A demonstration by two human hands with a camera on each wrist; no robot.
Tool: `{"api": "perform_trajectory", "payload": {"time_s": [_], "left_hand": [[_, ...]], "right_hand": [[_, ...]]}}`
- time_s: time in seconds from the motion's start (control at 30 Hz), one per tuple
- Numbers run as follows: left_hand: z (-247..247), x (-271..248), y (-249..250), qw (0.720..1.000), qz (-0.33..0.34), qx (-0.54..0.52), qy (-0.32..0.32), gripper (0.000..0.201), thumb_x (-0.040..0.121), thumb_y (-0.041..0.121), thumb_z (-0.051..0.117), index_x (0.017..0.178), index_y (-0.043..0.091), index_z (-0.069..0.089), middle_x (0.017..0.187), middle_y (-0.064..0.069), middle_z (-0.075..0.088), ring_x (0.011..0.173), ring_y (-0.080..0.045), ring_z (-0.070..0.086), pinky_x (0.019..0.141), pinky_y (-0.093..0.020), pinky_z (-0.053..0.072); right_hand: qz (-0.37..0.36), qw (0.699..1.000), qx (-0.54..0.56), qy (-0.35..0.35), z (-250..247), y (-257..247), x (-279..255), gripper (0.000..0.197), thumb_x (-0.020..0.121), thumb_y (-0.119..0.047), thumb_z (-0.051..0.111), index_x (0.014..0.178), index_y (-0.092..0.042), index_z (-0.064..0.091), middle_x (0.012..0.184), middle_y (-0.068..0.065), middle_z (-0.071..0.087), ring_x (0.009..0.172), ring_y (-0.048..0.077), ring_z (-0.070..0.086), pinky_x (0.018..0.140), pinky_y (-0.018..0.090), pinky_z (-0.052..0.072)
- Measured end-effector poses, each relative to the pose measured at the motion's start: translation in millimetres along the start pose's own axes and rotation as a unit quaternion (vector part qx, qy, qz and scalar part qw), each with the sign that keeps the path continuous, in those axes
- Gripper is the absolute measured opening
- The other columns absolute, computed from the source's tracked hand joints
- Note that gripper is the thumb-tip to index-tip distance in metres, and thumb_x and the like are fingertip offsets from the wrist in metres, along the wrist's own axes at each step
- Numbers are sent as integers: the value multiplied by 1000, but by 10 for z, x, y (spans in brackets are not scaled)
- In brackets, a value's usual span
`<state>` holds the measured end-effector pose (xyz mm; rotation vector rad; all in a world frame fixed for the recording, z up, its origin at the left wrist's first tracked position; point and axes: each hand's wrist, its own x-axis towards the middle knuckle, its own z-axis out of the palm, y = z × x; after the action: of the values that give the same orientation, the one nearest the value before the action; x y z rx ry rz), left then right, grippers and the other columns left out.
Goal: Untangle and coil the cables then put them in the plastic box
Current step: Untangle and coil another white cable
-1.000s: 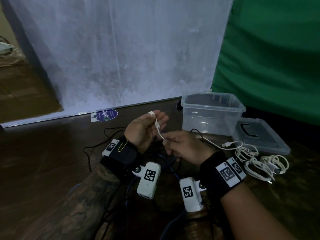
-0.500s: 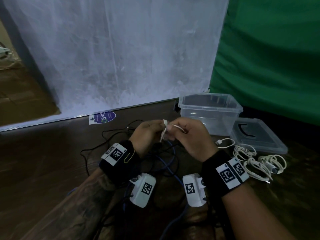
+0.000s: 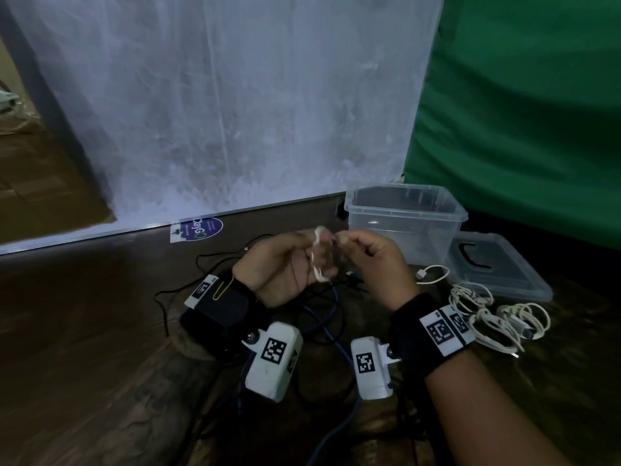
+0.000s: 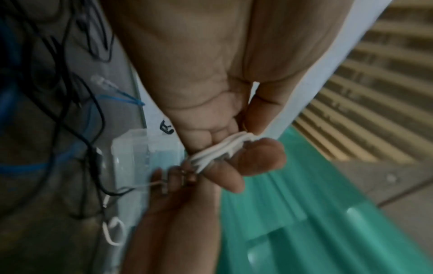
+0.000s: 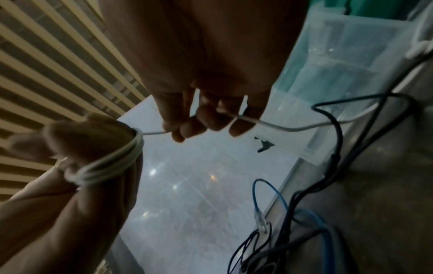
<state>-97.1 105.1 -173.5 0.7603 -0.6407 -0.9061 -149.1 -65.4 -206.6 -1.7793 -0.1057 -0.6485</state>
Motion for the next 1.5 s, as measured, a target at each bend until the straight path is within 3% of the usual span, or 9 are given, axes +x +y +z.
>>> {"api": "perform_trajectory", "payload": {"time_s": [0.13, 0.33, 0.4, 0.5, 0.67, 0.73, 0.9, 1.17, 1.5], "left_hand": [[-130, 79, 129, 981, 117, -103, 118, 27, 87, 8, 44, 88, 2, 70, 73, -6, 65, 66, -15, 66, 74, -35, 58], [-432, 123, 177, 945, 196, -31, 259, 23, 98, 5, 35, 100, 3, 58, 75, -3, 73, 72, -15, 72, 71, -29, 59], [-441, 135, 115, 939, 193, 41, 282, 22, 98, 5, 39, 99, 2, 60, 76, -5, 74, 73, -18, 72, 71, -28, 59], [-426, 130, 5, 929, 182, 176, 269, 21, 98, 6, 45, 96, 1, 65, 75, -9, 72, 71, -21, 70, 72, -32, 56], [-265, 113, -120, 915, 90, 356, 168, 21, 95, 9, 52, 81, 3, 67, 66, -6, 64, 59, -16, 52, 57, -24, 40], [-201, 118, -147, 934, 64, 322, 140, 18, 84, 10, 55, 83, -4, 65, 73, -17, 63, 65, -25, 55, 63, -31, 45], [-97, 72, -121, 968, 14, 225, 111, 24, 77, 10, 51, 89, -8, 60, 72, -18, 57, 63, -25, 57, 60, -30, 51], [-25, -37, 92, 999, 12, 22, -25, 29, 94, 8, 37, 101, -2, 63, 77, -7, 57, 68, -16, 59, 78, -35, 54], [-368, 102, 222, 954, 213, -72, 197, 22, 93, 7, 41, 105, 2, 58, 83, -3, 73, 83, -16, 72, 81, -31, 58]], "right_hand": [[75, 987, -23, -143, 86, -93, -100, 23, 103, -12, 49, 108, -21, 69, 66, 6, 58, 44, 12, 44, 42, 22, 41], [91, 964, -69, -239, 178, -190, -196, 25, 101, -19, 54, 120, -12, 70, 53, -12, 52, 44, 1, 42, 44, 17, 36], [48, 968, -80, -232, 194, -245, -207, 23, 99, -15, 57, 115, -7, 72, 54, -17, 60, 49, -2, 53, 52, 11, 40], [-4, 977, -89, -193, 172, -277, -180, 16, 94, -19, 66, 100, -10, 77, 84, -4, 76, 81, 11, 71, 74, 30, 54], [-61, 990, -105, -77, 111, -319, -147, 15, 88, -12, 71, 74, -16, 75, 69, -10, 72, 67, 4, 66, 67, 19, 49], [-81, 993, -75, -38, 78, -307, -121, 16, 88, -10, 72, 72, -7, 71, 65, 2, 71, 62, 18, 68, 63, 33, 54], [-62, 997, 37, 8, 34, -337, -115, 9, 85, 6, 69, 80, 11, 64, 55, 1, 67, 50, 8, 63, 56, 16, 47], [-6, 999, -26, 33, 5, -47, -3, 24, 98, -12, 58, 87, -27, 74, 70, -8, 63, 63, 5, 54, 63, 20, 46], [71, 966, -84, -232, 184, -238, -214, 26, 102, -20, 53, 122, -21, 68, 56, -5, 54, 44, 9, 46, 46, 28, 47]]}}
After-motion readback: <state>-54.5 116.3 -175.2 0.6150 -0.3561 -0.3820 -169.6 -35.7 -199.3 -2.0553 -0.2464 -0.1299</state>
